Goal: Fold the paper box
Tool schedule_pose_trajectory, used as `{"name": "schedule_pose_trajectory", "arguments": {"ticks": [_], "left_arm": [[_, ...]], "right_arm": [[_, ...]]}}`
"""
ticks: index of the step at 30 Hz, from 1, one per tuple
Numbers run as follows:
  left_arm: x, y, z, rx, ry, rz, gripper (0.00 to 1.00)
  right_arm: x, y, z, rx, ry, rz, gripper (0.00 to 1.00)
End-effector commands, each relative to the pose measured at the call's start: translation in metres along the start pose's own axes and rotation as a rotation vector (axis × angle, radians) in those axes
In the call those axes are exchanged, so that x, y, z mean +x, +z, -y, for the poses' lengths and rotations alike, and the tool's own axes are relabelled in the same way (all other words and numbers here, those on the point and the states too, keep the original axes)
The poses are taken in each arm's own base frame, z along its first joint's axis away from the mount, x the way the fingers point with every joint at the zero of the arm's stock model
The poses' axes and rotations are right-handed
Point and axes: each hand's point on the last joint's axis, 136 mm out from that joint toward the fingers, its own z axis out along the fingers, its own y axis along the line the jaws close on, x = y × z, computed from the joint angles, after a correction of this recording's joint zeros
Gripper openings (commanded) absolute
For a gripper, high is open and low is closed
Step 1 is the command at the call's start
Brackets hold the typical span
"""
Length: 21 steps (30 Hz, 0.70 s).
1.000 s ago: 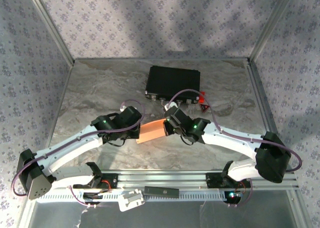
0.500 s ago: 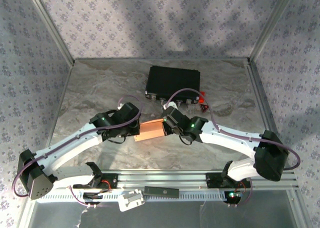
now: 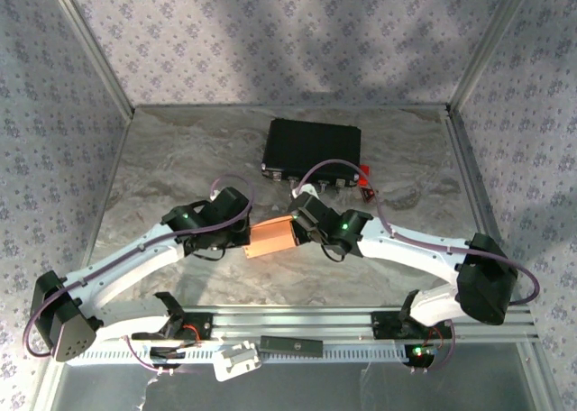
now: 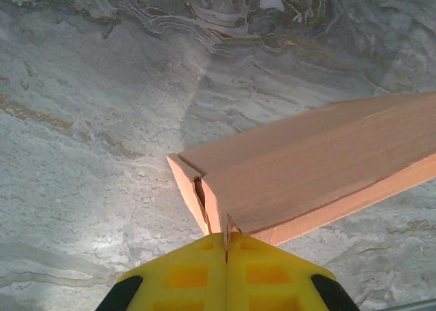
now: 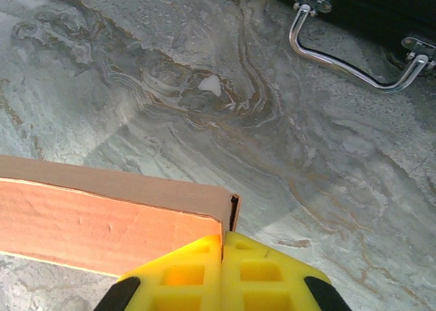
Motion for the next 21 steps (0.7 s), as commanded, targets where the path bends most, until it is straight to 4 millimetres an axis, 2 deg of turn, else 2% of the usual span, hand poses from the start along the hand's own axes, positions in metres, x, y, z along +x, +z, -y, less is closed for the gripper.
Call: {"name": "schedule_pose_trajectory", "arguments": {"ticks": [1, 21], "left_arm": [[-0.001, 0.000, 0.005, 0.051, 0.004, 0.022, 0.05], [0.008, 0.006, -0.007, 0.052, -0.007, 0.035, 0.03]], "right_arm": [[-0.003, 0.001, -0.007, -0.006, -0.009, 0.028, 0.00], [0.010, 0.007, -0.007, 0.024, -0.073, 0.037, 0.00]]}}
